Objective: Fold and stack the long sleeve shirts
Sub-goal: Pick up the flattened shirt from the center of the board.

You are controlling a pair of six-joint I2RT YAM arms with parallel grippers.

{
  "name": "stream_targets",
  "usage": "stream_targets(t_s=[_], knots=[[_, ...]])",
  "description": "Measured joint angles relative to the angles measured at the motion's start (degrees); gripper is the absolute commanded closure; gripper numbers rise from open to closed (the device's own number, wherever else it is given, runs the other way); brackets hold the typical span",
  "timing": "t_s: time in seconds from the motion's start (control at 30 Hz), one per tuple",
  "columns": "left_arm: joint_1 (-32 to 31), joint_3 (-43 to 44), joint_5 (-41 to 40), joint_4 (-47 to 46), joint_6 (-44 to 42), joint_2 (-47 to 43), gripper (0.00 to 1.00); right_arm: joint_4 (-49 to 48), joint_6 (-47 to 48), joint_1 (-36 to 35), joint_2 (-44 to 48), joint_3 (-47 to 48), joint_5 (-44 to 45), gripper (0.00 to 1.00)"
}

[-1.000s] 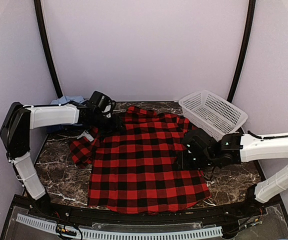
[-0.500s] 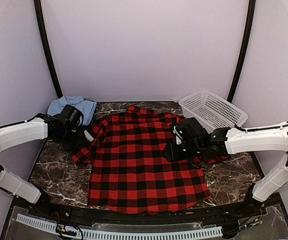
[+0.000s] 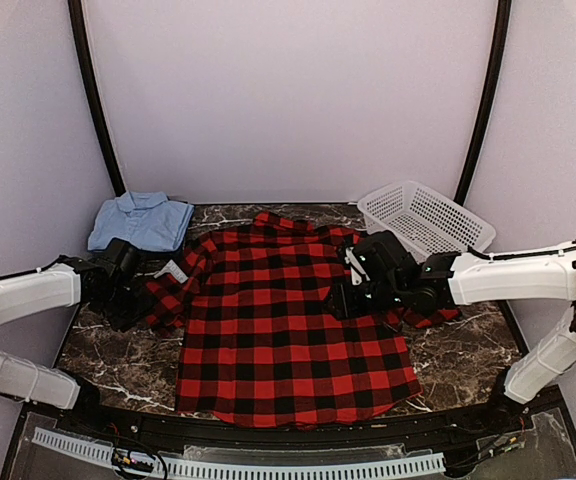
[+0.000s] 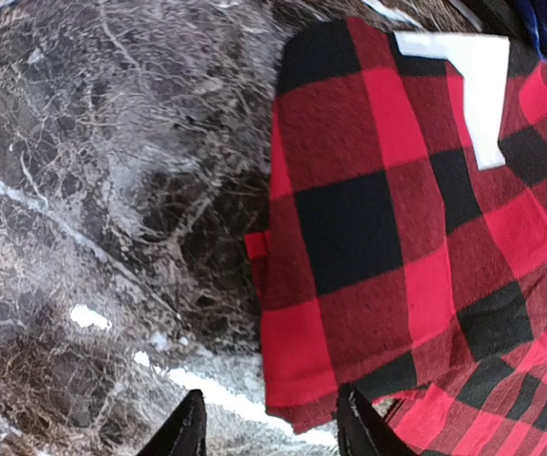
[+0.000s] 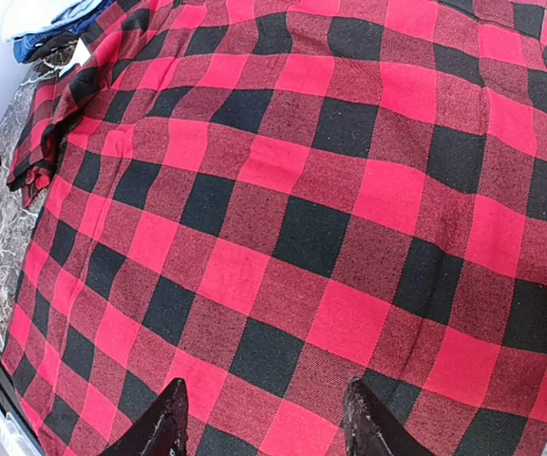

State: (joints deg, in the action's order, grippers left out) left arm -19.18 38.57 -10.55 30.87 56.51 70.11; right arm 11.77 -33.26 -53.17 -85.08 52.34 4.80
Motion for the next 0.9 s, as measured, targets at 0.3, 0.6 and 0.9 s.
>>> stream_targets(t_s=[0.3, 0.6, 0.9], knots=[[4.55, -5.46, 6.23, -10.75, 0.2, 1.18, 0.55, -0.02, 0.22, 0.07, -0.13, 0.0, -0.33, 0.48], [5.44, -6.62, 9.22, -18.51, -1.42, 5.18, 1.0, -0.04, 0.22, 0.09, -0.13, 0.0, -0.42, 0.48], [4.72, 4.81, 7.5, -14.36, -9.16, 3.26, 1.0, 0.0, 0.24, 0.09, -0.13, 0.0, -0.46, 0.47]])
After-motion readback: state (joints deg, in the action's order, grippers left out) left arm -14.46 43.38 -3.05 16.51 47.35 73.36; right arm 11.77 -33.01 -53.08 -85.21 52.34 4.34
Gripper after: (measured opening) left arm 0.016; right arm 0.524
